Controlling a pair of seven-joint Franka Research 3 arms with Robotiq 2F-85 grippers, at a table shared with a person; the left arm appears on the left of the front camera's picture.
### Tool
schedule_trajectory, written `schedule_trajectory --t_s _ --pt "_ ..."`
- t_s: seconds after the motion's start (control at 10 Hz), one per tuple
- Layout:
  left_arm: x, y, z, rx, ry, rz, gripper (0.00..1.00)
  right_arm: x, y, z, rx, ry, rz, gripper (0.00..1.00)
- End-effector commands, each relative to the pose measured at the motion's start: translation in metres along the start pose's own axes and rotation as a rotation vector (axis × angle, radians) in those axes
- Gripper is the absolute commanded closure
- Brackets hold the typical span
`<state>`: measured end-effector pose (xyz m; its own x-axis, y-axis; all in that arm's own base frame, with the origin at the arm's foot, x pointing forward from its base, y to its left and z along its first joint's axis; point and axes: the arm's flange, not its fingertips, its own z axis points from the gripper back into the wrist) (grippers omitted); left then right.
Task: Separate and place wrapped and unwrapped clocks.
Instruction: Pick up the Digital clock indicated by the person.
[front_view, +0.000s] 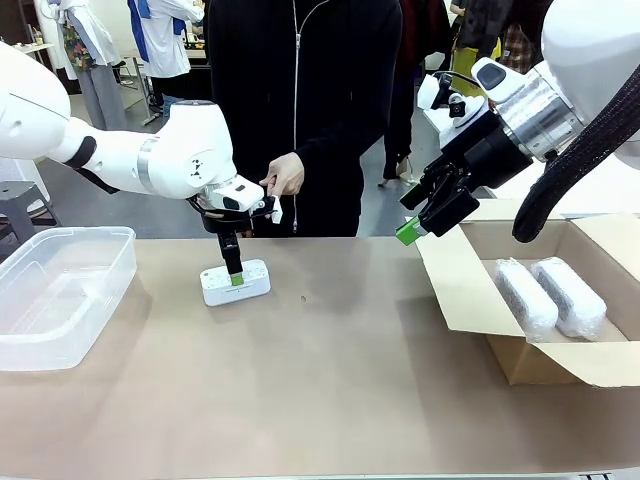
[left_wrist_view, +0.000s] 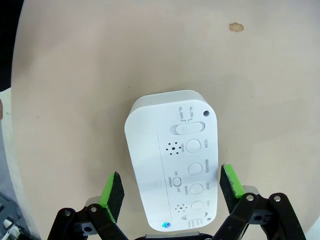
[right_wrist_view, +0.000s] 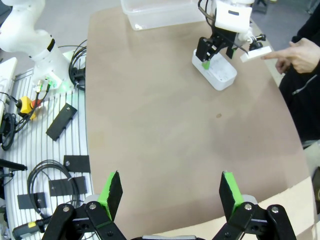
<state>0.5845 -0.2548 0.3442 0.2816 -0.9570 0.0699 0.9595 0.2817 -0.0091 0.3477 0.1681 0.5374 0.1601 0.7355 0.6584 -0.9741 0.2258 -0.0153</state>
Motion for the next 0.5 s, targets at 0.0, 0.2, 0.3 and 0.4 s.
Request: schedule_trajectory --t_s 0.0,0.2,0.3,0.4 --pt "0.006 0.011 -0.001 -0.025 0.019 -0.032 0.0 0.001 -0.003 0.0 0.018 -0.011 0.013 0.0" --pt "0.009 0.014 -0.008 -0.049 0.028 -0.028 0.0 0.001 -0.003 0.0 0.018 -0.011 0.013 0.0" --pt "0.01 0.015 -0.012 -0.063 0.032 -0.025 0.0 0.001 -0.003 0.0 0.018 -0.011 0.013 0.0" --pt "0.01 0.017 -0.014 -0.065 0.035 -0.02 0.0 0.001 -0.003 0.0 0.018 -0.011 0.013 0.0"
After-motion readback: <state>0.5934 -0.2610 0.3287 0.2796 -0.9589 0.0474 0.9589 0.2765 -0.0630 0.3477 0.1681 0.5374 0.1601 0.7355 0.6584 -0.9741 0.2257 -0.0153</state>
